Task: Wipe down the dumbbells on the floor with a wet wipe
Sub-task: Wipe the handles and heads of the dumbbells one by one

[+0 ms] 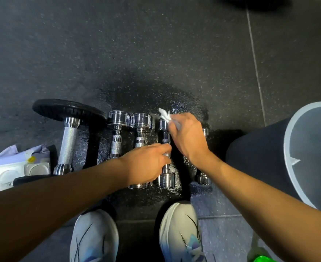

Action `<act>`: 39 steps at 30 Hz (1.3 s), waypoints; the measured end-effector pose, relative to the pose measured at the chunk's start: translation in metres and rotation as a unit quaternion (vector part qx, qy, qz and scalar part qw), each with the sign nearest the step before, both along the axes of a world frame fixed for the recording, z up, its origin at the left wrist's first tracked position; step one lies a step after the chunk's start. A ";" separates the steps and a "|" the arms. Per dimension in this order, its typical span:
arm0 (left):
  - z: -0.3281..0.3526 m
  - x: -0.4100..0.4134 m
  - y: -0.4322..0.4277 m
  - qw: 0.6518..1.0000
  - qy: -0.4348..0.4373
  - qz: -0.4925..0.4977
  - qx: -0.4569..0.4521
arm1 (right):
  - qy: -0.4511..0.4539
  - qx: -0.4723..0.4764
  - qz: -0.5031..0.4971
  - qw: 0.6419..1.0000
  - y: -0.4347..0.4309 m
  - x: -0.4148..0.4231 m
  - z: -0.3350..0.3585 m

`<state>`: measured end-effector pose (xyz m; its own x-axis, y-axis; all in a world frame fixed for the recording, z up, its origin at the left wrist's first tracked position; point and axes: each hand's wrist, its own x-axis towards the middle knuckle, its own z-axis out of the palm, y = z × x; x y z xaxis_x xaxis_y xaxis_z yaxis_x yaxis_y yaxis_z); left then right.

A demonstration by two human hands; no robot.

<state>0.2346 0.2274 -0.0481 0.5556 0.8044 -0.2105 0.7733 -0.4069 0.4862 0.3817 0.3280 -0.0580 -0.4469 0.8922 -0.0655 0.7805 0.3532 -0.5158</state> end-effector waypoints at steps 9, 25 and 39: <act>-0.004 -0.001 -0.007 0.999 0.031 -0.016 0.018 | -0.186 0.161 0.294 0.924 0.000 -0.001 -0.009; -0.006 -0.004 -0.008 0.993 0.092 -0.068 0.038 | -0.248 0.141 0.330 0.900 -0.037 0.027 -0.030; -0.009 -0.022 0.001 0.995 -0.021 0.032 -0.097 | 0.075 -0.084 -0.010 0.994 -0.054 0.034 -0.011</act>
